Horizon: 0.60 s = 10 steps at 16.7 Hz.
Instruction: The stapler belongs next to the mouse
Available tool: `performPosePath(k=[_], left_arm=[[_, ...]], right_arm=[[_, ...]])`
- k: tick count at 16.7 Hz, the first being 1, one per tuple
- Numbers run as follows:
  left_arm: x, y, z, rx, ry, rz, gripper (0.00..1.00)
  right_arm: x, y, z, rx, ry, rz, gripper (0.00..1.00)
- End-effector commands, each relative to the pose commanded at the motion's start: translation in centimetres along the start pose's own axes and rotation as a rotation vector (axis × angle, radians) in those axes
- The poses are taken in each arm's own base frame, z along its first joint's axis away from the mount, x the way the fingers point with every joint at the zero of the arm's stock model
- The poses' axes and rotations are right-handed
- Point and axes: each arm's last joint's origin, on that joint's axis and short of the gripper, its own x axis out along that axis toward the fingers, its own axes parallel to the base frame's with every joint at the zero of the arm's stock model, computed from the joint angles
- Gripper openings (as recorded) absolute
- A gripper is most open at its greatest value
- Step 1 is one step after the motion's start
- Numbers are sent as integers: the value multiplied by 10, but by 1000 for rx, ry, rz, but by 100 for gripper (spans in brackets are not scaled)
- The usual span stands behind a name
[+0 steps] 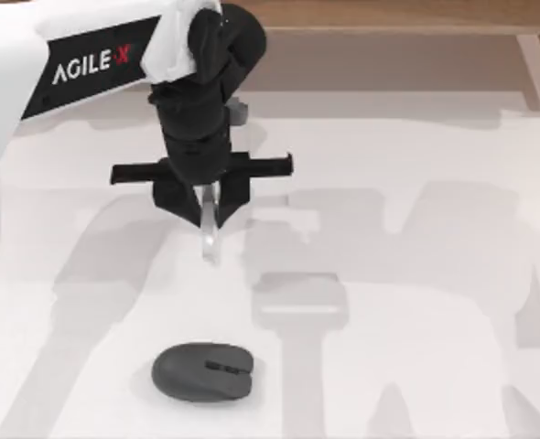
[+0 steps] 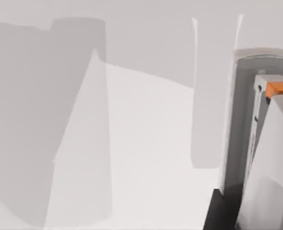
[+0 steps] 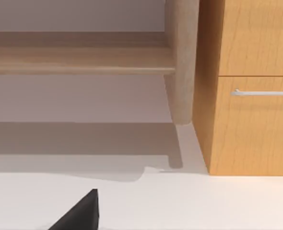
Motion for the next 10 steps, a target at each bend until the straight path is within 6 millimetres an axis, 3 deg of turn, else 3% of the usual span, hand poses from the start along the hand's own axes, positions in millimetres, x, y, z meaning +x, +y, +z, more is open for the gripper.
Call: performPosePath(k=[10], left_arm=[[11,-2,-5,2,55,-53,0]], right_arm=[[0,0,0,0,0,0,100]])
